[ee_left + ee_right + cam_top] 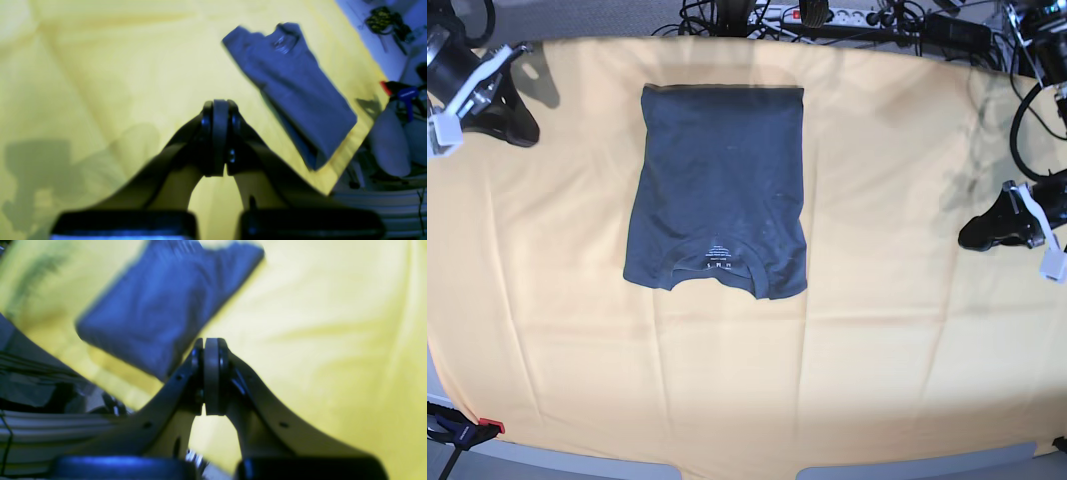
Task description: Fold the T-shirt properly
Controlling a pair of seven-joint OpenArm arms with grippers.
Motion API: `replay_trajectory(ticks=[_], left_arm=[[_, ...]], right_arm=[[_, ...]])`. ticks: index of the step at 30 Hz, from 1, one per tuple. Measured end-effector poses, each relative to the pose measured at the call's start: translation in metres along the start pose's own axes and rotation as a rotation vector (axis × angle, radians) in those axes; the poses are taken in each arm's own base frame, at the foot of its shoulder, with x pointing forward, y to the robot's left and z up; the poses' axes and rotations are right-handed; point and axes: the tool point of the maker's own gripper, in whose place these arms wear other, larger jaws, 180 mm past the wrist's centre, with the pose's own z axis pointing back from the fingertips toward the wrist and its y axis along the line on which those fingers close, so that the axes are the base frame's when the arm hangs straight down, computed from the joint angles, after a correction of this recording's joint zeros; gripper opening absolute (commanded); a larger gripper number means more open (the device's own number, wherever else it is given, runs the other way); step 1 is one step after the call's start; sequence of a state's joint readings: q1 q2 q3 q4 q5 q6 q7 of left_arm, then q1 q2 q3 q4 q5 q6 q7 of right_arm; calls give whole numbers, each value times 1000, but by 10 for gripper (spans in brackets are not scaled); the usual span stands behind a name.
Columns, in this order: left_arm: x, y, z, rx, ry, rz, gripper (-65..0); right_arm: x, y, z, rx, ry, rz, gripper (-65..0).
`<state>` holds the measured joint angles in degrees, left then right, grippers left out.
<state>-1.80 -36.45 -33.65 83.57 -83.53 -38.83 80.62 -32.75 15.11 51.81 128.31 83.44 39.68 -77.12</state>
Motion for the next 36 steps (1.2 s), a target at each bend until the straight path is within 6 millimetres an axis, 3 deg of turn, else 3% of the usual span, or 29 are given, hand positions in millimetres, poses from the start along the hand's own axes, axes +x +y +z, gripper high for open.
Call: replay_trajectory(ticks=[5, 8, 12, 18, 24, 30, 33, 36], left_arm=[[-30, -11, 32, 72, 102, -39, -650], [-46, -32, 46, 85, 191, -105, -650], [-81, -78, 52, 38, 361, -165, -650], [-139, -164, 64, -132, 587, -194, -650], [-191, -209, 97, -230, 766, -33, -650], [-236, -241, 122, -259, 814, 230, -650], [-259, -256, 121, -306, 791, 368, -650], [-306, -269, 128, -314, 890, 481, -650]], right_arm=[[-35, -12, 34, -94, 124, -53, -650], [-53, -15, 54, -141, 202, -81, -650], [-77, -11, 74, -162, 317, -121, -650], [-117, 9, 109, -142, 521, -196, -650], [-144, 31, 138, -97, 680, -252, -650], [-180, 76, 116, 116, 712, -403, -650], [-223, 95, 111, 153, 808, -462, -650], [-261, 98, 97, 170, 864, -474, -650]])
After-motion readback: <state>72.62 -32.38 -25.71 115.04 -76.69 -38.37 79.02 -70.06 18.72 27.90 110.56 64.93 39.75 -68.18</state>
